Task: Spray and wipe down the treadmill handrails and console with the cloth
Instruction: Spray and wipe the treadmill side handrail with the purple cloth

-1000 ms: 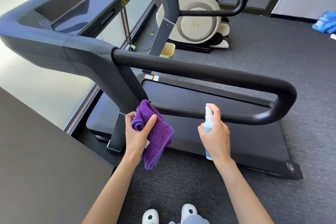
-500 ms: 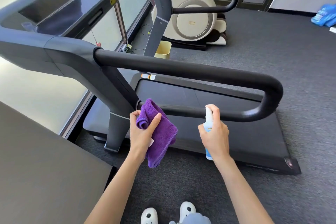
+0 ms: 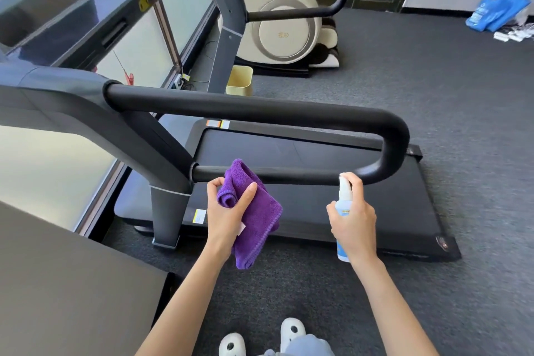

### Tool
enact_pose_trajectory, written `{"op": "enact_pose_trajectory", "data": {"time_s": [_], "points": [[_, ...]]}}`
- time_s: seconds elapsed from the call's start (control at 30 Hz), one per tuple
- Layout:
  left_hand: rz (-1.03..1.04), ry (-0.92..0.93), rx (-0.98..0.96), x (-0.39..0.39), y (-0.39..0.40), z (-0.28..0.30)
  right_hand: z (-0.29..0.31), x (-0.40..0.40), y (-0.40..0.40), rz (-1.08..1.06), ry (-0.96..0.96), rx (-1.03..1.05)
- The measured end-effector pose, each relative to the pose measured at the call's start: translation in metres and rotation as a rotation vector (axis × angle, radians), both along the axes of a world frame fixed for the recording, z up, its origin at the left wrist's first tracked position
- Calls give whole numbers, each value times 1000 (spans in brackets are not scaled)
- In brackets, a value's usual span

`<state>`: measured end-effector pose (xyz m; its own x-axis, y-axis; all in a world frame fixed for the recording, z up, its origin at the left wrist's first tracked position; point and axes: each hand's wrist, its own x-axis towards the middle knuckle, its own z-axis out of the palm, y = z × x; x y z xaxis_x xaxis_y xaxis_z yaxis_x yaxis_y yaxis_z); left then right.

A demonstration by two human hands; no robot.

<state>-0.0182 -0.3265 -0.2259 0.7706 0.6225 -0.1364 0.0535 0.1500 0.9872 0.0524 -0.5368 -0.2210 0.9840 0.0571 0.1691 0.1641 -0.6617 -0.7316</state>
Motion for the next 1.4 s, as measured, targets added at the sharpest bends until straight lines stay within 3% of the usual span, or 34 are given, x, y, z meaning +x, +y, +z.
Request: {"op": "enact_pose_trajectory", "data": {"time_s": [0.33, 0.47, 0.73, 0.83, 1.0, 1.23, 1.4], "points": [[17, 16, 22, -9, -1, -3, 5, 1, -1, 43, 59, -26], [136, 53, 60, -18, 5, 0, 11, 0, 4, 77, 78, -3], [208, 55, 584, 6, 58, 28, 19, 4, 20, 82, 18, 66], [66, 127, 798, 32, 69, 26, 19, 6, 21, 104, 23, 64], [-240, 406, 1284, 50, 65, -1, 13, 7, 17, 147, 46, 52], [-491, 542, 1405, 64, 101, 5, 2, 10, 15, 170, 81, 38], [-329, 362, 1358, 65, 85, -8, -2, 14, 20, 186, 82, 10]]}}
